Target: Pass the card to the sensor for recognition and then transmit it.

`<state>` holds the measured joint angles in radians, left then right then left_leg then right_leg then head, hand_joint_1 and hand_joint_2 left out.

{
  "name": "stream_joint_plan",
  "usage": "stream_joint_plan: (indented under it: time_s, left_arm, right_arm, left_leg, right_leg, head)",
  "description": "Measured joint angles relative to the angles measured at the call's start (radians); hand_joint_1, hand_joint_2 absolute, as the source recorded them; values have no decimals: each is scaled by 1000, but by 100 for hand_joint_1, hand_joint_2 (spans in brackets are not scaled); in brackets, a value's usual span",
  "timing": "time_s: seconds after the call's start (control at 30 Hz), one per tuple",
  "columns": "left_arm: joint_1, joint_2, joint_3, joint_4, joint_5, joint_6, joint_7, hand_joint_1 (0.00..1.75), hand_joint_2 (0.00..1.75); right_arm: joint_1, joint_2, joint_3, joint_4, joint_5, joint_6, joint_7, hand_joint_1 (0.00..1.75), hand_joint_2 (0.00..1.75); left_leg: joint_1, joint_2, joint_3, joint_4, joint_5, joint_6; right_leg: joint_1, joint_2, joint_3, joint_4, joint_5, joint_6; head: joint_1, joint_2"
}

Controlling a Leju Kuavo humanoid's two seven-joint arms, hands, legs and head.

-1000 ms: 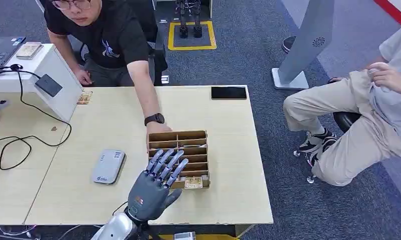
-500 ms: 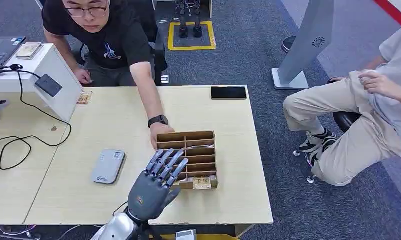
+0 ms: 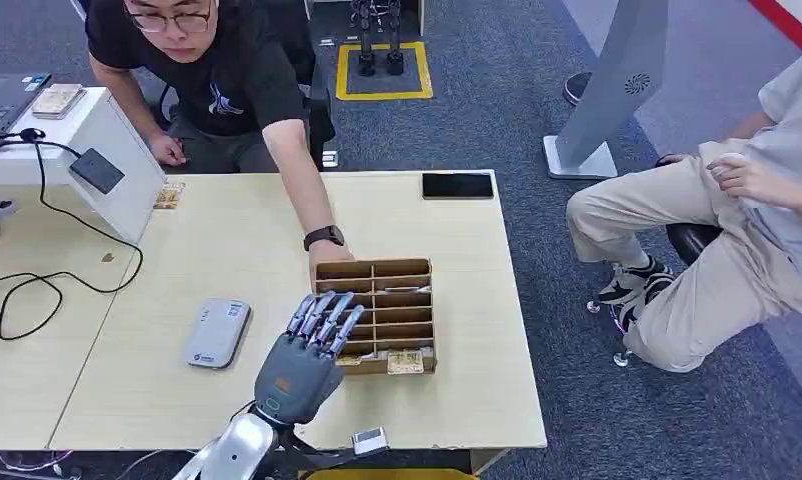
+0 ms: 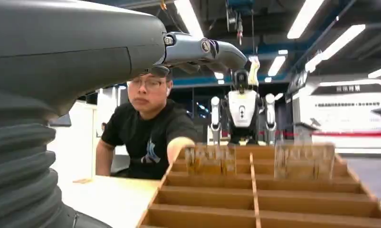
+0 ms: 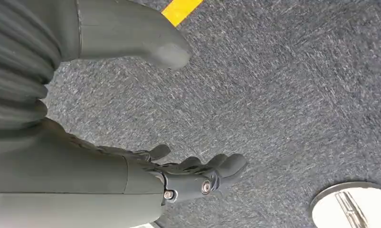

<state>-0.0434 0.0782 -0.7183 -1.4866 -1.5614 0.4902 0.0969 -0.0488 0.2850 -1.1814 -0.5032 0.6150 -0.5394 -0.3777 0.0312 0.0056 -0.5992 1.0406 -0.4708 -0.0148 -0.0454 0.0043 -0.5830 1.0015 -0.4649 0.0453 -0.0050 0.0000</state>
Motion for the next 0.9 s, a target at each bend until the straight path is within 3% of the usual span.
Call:
stream_joint_plan:
  time_s: [0.37, 0.9]
  left_arm:
    - [1, -2, 0, 101, 0, -21, -16, 0, 175]
    - [1, -5, 0, 146, 0, -29, -20, 0, 175]
  right_arm:
    - [0, 0, -8, -1, 14, 6, 0, 0, 175]
    - [0, 0, -9, -1, 17, 6, -1, 0, 175]
  left_leg:
    - [0, 0, 0, 0, 0, 0]
    - [0, 0, 0, 0, 0, 0]
  right_leg:
    - [0, 0, 0, 0, 0, 0]
    - [0, 0, 0, 0, 0, 0]
  head:
    - [0, 0]
    - [0, 0]
